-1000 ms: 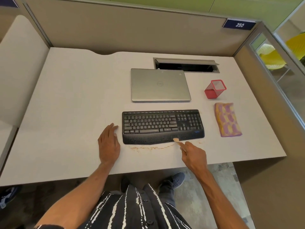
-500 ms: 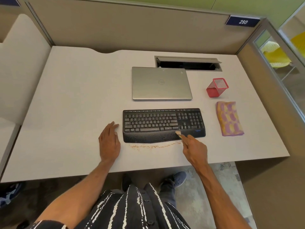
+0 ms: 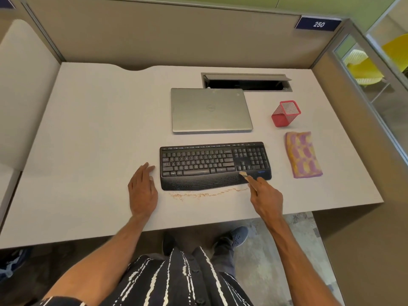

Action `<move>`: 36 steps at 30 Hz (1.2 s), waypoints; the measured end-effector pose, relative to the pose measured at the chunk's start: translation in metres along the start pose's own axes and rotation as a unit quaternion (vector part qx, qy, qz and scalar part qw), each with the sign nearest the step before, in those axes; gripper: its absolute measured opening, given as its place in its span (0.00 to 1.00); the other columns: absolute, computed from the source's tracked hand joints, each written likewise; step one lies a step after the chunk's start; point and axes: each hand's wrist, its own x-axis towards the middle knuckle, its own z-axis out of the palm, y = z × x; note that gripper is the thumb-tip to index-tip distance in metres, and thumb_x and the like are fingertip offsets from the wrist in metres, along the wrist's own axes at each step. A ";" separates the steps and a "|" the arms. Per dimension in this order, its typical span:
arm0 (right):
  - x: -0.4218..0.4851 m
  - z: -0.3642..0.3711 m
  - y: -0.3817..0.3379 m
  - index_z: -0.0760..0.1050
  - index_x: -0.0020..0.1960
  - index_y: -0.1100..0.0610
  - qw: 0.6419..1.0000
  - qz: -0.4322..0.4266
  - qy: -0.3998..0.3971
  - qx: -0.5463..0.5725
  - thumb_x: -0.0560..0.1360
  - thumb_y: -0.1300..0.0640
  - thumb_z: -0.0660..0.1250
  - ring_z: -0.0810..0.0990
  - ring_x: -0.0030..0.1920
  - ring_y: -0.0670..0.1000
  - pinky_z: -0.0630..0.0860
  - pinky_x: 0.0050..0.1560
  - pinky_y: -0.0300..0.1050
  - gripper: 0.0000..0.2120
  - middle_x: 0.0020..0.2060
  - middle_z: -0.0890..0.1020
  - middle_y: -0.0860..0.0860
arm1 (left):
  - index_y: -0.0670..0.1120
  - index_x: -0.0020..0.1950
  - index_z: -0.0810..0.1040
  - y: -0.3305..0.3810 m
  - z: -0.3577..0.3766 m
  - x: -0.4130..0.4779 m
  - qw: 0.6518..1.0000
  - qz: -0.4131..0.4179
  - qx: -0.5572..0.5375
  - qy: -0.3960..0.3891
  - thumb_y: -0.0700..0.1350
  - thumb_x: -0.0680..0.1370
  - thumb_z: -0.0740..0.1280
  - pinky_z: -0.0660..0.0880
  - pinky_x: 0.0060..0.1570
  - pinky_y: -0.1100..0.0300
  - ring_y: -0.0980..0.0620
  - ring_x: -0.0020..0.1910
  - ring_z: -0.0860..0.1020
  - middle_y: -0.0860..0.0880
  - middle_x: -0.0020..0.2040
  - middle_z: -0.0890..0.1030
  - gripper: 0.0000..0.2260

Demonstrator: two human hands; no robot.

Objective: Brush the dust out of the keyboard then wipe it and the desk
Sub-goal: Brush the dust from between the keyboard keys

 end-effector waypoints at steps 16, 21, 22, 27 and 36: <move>-0.001 -0.005 0.010 0.82 0.65 0.50 0.999 0.037 -0.012 0.006 0.82 0.55 0.68 0.71 0.32 0.47 0.58 0.28 0.38 0.13 0.38 0.76 0.46 | 0.50 0.78 0.74 -0.002 0.002 0.000 1.000 0.003 -0.008 0.004 0.41 0.89 0.59 0.63 0.82 0.45 0.47 0.82 0.68 0.49 0.82 0.72 0.17; -0.009 0.000 -0.008 0.85 0.56 0.48 0.997 0.022 -0.071 0.013 0.82 0.50 0.65 0.74 0.33 0.45 0.58 0.31 0.35 0.11 0.35 0.78 0.43 | 0.51 0.79 0.74 -0.008 0.003 0.002 1.000 0.000 -0.019 -0.004 0.43 0.90 0.57 0.62 0.83 0.47 0.49 0.83 0.67 0.51 0.82 0.71 0.18; -0.012 -0.001 -0.010 0.86 0.56 0.48 0.997 0.014 -0.076 0.017 0.82 0.49 0.65 0.74 0.33 0.44 0.58 0.32 0.33 0.11 0.36 0.80 0.42 | 0.52 0.79 0.74 -0.009 0.003 0.002 1.000 0.000 -0.020 -0.004 0.43 0.90 0.57 0.63 0.82 0.47 0.50 0.83 0.67 0.52 0.82 0.71 0.18; -0.001 -0.013 -0.015 0.83 0.57 0.49 0.996 0.071 -0.030 0.054 0.83 0.52 0.65 0.73 0.32 0.45 0.57 0.30 0.35 0.09 0.35 0.76 0.43 | 0.52 0.79 0.74 -0.010 0.004 0.001 1.000 0.004 -0.018 0.000 0.42 0.90 0.58 0.61 0.82 0.49 0.50 0.83 0.67 0.52 0.82 0.71 0.18; -0.007 0.001 -0.080 0.84 0.51 0.51 0.995 0.021 -0.087 0.047 0.84 0.51 0.60 0.75 0.31 0.44 0.68 0.31 0.39 0.14 0.35 0.81 0.45 | 0.53 0.79 0.73 -0.010 0.004 0.000 1.000 0.003 -0.027 0.002 0.41 0.90 0.58 0.61 0.82 0.49 0.51 0.83 0.66 0.53 0.82 0.71 0.18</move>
